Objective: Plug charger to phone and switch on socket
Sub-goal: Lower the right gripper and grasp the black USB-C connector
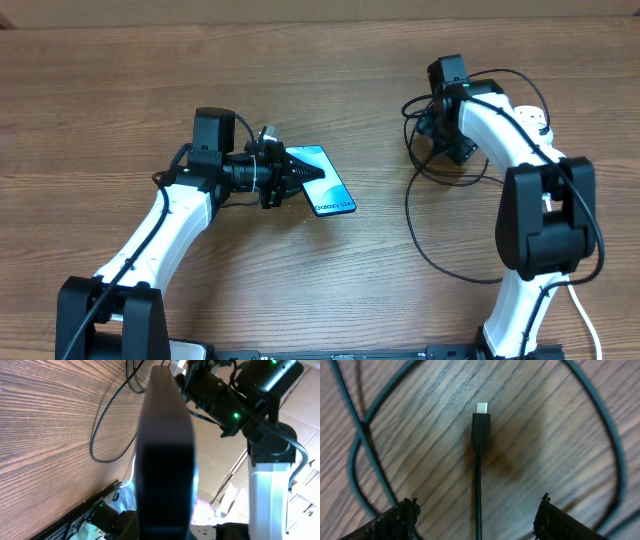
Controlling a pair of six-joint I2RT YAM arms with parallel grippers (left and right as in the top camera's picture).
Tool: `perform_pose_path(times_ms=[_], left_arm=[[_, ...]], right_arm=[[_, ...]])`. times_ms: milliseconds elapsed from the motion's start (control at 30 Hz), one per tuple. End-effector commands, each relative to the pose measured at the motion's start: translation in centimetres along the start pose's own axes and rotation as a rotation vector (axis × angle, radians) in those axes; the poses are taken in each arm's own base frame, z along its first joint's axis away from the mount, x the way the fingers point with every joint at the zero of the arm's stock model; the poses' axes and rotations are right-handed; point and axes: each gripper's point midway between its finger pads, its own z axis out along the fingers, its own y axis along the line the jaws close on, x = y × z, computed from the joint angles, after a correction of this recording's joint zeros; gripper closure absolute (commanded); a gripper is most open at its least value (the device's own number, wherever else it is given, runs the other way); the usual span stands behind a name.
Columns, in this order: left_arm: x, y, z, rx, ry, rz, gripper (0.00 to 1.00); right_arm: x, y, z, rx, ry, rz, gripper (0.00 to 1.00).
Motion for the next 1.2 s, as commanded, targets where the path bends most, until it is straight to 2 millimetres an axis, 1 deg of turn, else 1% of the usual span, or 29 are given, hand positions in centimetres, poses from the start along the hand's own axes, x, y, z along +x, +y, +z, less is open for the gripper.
perform_pose_path(times_ms=[0, 167, 233, 333, 500, 567, 700, 800, 1000, 1100, 1167], left_arm=[[0.4, -1.6, -0.5, 0.029, 0.008, 0.064, 0.94], [0.3, -1.5, -0.5, 0.025, 0.001, 0.063, 0.94], [0.3, -1.5, -0.5, 0.025, 0.0, 0.063, 0.94], [0.3, -1.5, -0.5, 0.025, 0.0, 0.063, 0.94], [0.3, -1.5, -0.5, 0.026, 0.003, 0.063, 0.94], [0.3, -1.5, -0.5, 0.025, 0.004, 0.061, 0.94], [0.3, -1.5, -0.5, 0.024, 0.004, 0.059, 0.95], [0.3, -1.4, -0.5, 0.024, 0.004, 0.057, 0.96], [0.5, -1.5, -0.5, 0.028, 0.015, 0.057, 0.96], [0.5, -1.5, -0.5, 0.029, 0.015, 0.058, 0.96], [0.5, -1.5, -0.5, 0.029, 0.015, 0.058, 0.96]], right_arm=[[-0.8, 0.9, -0.1, -0.019, -0.022, 0.003, 0.29], [-0.1, 1.1, 0.3, -0.026, 0.011, -0.003, 0.36], [0.2, 1.0, 0.5, -0.021, 0.022, -0.006, 0.38], [0.6, 1.0, 0.9, -0.018, 0.043, -0.009, 0.38], [1.3, 0.7, 2.3, 0.009, 0.066, -0.016, 0.38], [1.5, 0.6, 2.9, 0.016, 0.071, -0.018, 0.4], [1.7, 0.5, 3.4, 0.024, 0.078, -0.02, 0.54], [1.7, 0.5, 3.4, 0.026, 0.079, -0.023, 0.66], [1.8, 0.3, 3.3, 0.033, 0.085, -0.026, 0.87], [1.9, 0.3, 3.3, 0.033, 0.086, -0.055, 0.96], [1.8, 0.4, 3.2, 0.029, 0.085, -0.095, 0.96]])
